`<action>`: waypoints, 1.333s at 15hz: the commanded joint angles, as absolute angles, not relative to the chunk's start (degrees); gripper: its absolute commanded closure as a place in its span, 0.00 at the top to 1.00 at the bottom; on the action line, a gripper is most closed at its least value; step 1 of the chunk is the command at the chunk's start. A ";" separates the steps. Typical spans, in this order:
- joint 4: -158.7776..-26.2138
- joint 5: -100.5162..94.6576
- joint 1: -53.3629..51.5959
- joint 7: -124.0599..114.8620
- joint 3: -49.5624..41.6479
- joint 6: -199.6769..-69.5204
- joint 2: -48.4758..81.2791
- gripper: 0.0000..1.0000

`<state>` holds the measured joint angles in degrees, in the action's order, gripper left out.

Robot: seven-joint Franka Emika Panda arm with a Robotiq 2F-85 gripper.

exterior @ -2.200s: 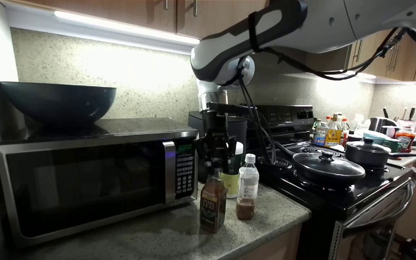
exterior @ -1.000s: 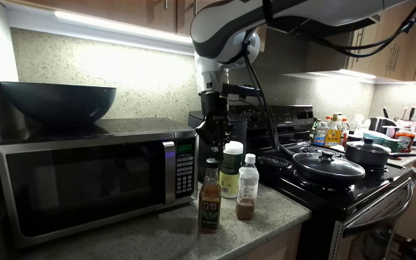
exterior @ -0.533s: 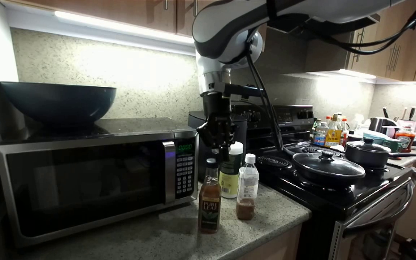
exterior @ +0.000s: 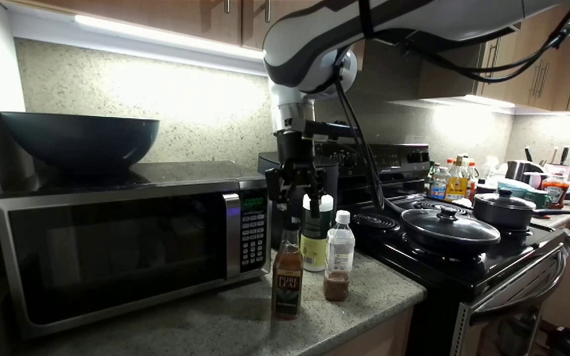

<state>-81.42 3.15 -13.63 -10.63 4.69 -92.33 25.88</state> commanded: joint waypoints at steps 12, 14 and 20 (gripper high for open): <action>-80.25 3.48 -12.66 -10.74 5.18 -97.89 28.77 1.00; -80.27 3.61 -12.54 -10.53 5.21 -97.91 28.88 1.00; -79.90 4.41 -12.22 -10.57 5.32 -97.38 30.05 1.00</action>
<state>-80.54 3.68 -13.10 -10.63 4.71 -98.42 29.29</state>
